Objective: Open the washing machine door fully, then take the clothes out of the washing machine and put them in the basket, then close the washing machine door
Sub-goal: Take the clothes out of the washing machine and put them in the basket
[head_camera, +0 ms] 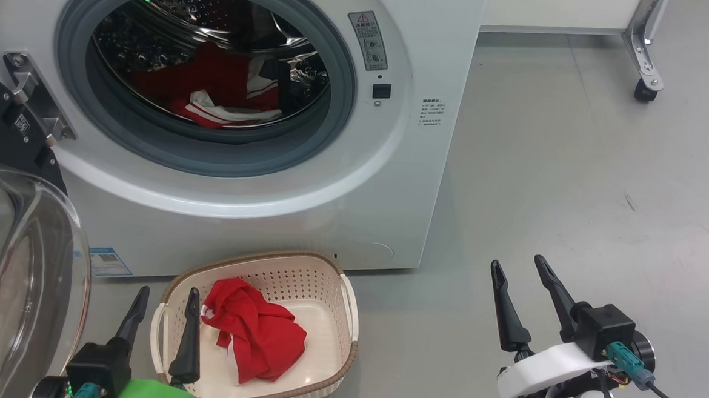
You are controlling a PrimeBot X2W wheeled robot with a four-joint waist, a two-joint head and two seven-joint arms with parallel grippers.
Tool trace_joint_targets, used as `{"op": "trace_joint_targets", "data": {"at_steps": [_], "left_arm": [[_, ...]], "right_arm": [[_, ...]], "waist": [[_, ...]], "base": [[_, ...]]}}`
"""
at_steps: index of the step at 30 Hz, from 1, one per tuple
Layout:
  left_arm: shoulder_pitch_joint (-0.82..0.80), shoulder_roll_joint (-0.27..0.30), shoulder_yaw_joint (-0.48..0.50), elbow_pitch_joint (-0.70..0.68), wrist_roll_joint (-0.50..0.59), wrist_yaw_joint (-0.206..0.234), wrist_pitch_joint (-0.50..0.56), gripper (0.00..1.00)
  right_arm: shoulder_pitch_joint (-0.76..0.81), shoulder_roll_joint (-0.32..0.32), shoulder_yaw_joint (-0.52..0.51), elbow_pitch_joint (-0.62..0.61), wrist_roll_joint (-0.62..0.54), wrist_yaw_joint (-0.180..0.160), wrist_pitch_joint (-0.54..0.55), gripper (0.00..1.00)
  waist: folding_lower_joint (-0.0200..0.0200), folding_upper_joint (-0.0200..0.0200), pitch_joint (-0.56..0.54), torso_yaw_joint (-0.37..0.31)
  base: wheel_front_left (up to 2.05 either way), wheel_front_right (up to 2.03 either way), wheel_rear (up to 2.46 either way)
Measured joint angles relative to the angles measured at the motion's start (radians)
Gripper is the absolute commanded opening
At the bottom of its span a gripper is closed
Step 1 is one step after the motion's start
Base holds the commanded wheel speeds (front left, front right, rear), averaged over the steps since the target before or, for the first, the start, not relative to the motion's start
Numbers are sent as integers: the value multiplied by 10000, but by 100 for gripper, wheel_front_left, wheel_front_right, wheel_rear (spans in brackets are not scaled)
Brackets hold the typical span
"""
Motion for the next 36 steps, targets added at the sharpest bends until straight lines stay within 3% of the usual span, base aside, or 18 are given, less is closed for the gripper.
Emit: {"op": "trace_joint_targets", "data": {"at_steps": [17, 27, 36], "left_arm": [[-313, 2, -196, -6, -205, 29, 660, 100], [-2056, 136, -566, 502, 40, -146, 1515, 100], [-4066, 525, -284, 961, 201, -142, 2163, 100]], "right_arm": [[-33, 8, 71, -247, -77, 42, 0, 100], [-575, 4, 167, -713, -255, 15, 0, 100], [-1269, 2, 539, -1108, -247, 15, 0, 100]], "waist": [[0, 0, 728, -240], [0, 0, 1737, -455], [0, 0, 2908, -781]], "base": [[0, 0, 0], [0, 0, 0], [0, 0, 0]]}}
